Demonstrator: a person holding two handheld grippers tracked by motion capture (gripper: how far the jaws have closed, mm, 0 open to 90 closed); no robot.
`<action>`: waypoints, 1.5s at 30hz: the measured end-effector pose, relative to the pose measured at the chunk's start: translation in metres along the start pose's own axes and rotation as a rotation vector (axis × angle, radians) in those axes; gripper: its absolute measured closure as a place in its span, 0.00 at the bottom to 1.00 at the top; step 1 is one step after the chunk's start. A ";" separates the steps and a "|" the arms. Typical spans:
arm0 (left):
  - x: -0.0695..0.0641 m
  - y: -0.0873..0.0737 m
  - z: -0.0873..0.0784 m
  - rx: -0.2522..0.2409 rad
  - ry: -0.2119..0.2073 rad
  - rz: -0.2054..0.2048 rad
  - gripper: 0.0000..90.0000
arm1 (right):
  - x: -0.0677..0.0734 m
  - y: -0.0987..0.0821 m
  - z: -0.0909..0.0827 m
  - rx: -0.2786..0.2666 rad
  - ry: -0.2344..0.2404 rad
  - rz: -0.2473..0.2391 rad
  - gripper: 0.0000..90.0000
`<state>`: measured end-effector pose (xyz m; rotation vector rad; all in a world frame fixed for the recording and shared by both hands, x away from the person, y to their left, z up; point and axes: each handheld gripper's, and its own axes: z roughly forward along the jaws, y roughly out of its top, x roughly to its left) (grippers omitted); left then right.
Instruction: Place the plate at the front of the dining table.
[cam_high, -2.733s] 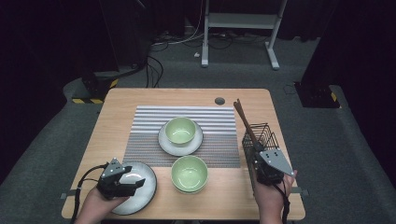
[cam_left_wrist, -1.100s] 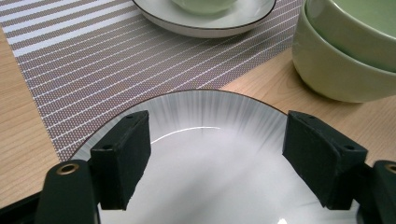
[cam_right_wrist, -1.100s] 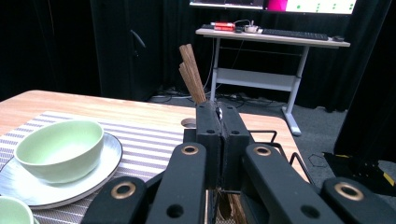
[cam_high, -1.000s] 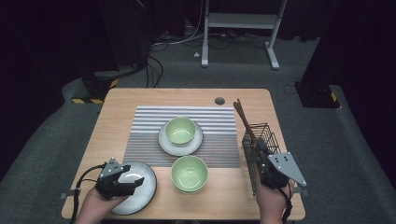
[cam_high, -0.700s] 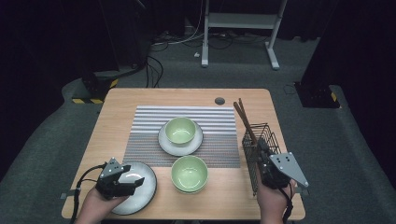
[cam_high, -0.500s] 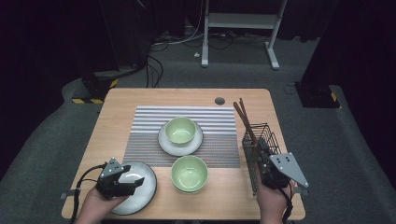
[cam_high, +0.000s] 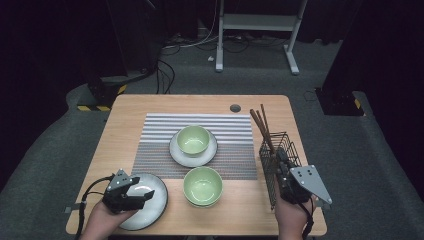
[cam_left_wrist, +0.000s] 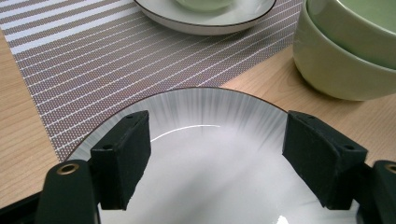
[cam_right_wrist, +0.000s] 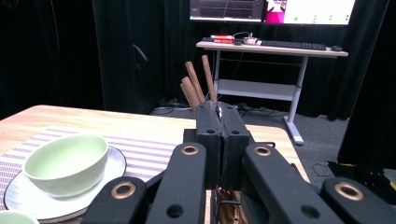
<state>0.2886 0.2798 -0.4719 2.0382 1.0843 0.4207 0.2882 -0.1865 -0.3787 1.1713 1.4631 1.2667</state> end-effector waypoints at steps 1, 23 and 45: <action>0.000 0.000 0.000 0.001 0.001 0.001 0.26 | 0.000 0.000 0.000 -0.003 -0.001 0.000 0.99; 0.001 0.000 0.000 -0.003 -0.001 -0.003 0.26 | 0.003 0.005 -0.007 -0.057 -0.002 0.002 0.99; 0.000 -0.001 0.000 -0.012 0.000 0.001 0.26 | 0.007 0.012 -0.015 -0.108 0.013 -0.004 0.99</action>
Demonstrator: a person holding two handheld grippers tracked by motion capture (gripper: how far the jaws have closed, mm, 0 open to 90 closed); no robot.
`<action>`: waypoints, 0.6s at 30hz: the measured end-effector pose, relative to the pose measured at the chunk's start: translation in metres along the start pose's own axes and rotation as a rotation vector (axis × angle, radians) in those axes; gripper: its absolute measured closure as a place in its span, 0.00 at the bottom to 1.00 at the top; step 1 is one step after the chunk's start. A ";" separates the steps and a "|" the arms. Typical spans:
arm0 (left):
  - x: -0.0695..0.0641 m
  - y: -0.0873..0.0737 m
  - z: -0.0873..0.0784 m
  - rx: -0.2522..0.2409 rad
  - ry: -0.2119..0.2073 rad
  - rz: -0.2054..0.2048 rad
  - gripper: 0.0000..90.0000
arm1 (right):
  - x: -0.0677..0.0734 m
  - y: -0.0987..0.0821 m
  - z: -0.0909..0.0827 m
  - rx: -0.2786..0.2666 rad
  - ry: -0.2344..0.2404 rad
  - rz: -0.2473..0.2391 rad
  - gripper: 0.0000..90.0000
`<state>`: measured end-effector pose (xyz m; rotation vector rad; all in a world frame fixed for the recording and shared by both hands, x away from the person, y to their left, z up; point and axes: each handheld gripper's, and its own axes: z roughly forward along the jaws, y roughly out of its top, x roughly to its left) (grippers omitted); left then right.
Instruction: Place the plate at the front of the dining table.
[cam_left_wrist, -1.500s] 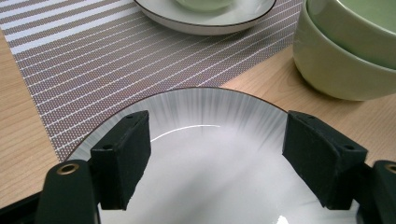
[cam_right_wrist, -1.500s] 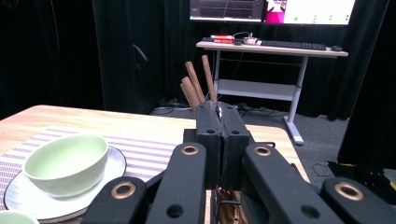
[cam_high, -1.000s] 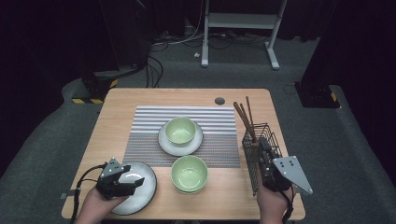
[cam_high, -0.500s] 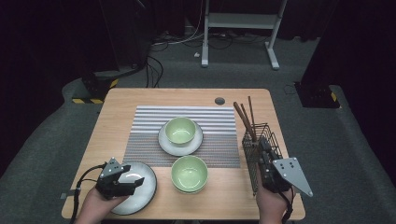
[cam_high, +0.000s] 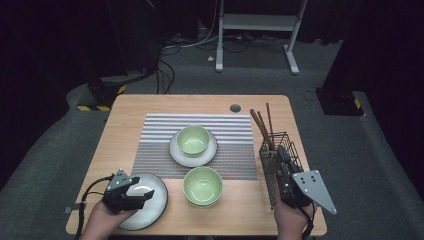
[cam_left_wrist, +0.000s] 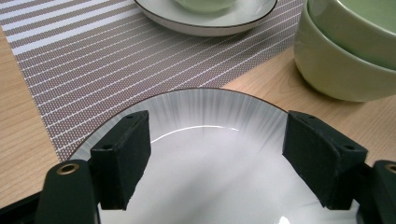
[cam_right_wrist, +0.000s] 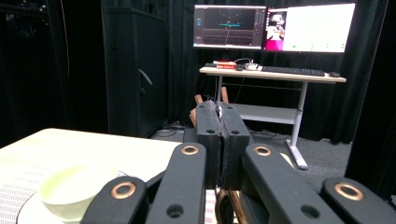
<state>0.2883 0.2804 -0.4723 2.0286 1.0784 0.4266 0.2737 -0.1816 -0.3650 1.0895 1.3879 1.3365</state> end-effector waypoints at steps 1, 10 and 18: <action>0.000 0.000 0.000 -0.001 0.000 -0.001 0.26 | 0.000 0.000 0.000 -0.002 0.001 0.000 0.99; 0.001 0.000 -0.001 -0.005 0.001 -0.006 0.26 | 0.003 0.001 -0.002 -0.015 -0.002 -0.004 0.99; 0.001 0.000 -0.002 -0.005 0.003 -0.005 0.26 | 0.005 0.004 -0.004 -0.034 0.003 -0.004 0.99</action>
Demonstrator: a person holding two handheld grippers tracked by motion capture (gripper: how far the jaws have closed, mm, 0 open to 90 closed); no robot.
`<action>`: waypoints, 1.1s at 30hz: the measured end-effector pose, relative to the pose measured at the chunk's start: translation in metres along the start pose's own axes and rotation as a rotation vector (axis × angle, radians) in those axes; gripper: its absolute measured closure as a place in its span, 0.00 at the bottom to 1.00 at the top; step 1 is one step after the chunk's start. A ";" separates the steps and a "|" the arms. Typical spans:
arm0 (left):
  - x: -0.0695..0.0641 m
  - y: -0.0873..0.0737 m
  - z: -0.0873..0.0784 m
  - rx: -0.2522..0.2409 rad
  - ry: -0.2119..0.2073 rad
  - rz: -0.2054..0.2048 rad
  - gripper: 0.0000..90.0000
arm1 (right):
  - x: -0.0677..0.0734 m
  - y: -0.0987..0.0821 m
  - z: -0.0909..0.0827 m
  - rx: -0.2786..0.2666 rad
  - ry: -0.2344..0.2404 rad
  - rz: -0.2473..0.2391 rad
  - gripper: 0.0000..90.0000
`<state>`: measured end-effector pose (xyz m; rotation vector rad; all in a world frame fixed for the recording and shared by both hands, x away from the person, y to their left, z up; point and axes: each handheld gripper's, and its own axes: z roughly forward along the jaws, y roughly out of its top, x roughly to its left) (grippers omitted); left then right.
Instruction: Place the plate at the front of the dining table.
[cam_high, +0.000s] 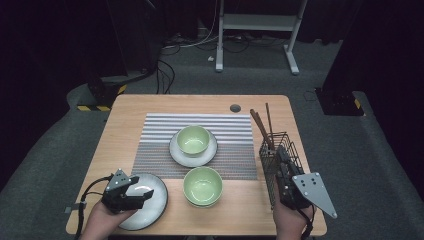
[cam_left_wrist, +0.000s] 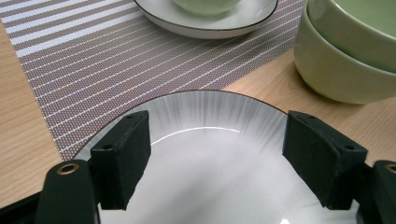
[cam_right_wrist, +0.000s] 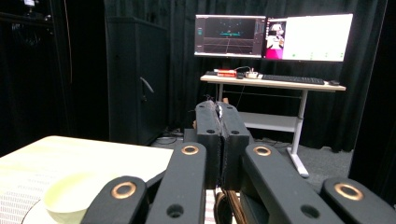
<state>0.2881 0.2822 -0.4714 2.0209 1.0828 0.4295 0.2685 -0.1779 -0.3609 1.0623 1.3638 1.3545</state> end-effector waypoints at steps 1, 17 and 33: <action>0.000 0.000 0.000 0.000 0.001 0.000 0.26 | 0.000 0.000 0.000 -0.001 0.000 -0.002 0.99; 0.000 -0.001 0.000 0.005 0.005 -0.002 0.26 | 0.004 0.006 0.002 -0.039 0.030 0.000 0.99; 0.000 -0.001 0.000 0.006 0.008 -0.002 0.26 | 0.009 0.007 0.004 -0.047 0.058 0.004 0.99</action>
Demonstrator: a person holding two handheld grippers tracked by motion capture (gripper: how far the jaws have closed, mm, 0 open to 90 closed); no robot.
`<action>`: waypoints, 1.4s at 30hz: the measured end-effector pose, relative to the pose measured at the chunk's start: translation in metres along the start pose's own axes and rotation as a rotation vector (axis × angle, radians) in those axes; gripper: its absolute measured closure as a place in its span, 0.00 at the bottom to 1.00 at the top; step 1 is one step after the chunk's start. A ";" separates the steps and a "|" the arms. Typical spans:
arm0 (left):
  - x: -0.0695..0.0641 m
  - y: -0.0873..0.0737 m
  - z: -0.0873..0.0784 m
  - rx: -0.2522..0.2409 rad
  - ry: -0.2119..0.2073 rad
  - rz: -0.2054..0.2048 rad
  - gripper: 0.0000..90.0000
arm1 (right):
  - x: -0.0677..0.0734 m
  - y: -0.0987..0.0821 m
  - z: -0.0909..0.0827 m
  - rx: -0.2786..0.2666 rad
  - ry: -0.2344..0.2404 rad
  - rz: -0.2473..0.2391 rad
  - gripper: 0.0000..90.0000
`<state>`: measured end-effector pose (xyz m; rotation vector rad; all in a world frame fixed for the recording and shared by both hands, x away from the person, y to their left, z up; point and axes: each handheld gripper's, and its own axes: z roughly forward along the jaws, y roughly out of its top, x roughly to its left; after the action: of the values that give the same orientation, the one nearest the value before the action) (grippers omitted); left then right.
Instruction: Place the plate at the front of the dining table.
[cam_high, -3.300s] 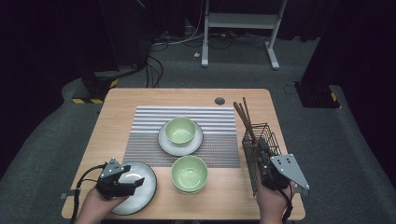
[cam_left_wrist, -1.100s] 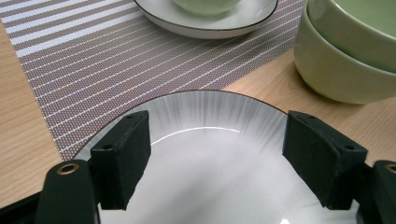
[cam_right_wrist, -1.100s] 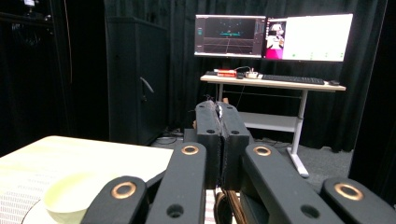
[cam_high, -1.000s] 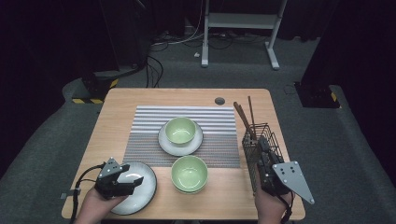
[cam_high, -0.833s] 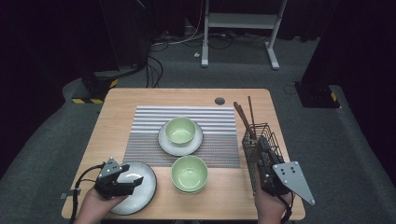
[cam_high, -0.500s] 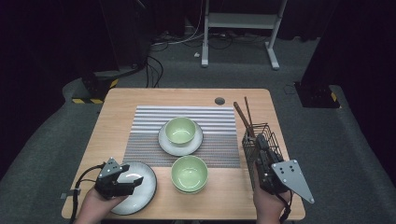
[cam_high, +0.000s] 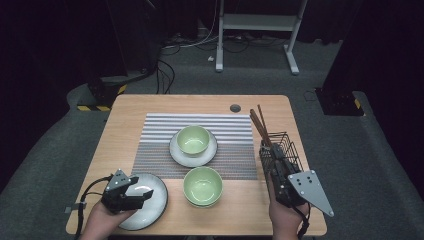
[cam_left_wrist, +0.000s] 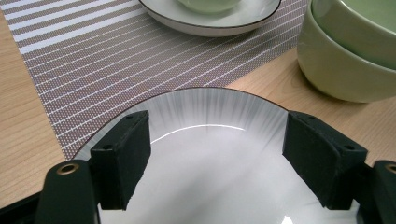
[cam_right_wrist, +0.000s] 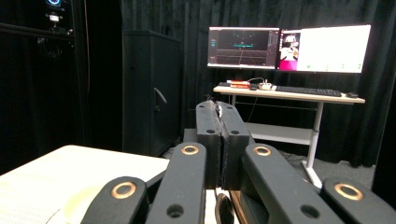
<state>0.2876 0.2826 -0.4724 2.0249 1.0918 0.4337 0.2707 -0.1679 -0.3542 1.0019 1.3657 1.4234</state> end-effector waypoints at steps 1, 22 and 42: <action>0.000 0.000 0.000 0.000 0.000 0.000 0.26 | 0.000 0.000 0.000 -0.002 0.002 -0.002 0.99; 0.001 0.000 0.000 0.000 0.001 -0.009 0.26 | 0.011 -0.005 0.005 0.019 0.046 0.001 0.99; 0.003 -0.003 0.000 -0.026 0.004 -0.008 0.28 | 0.031 -0.017 0.021 0.055 0.114 -0.006 0.99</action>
<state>0.2877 0.2858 -0.4752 1.9976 1.0906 0.4454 0.2836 -0.1321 -0.3711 0.9636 1.4967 1.4645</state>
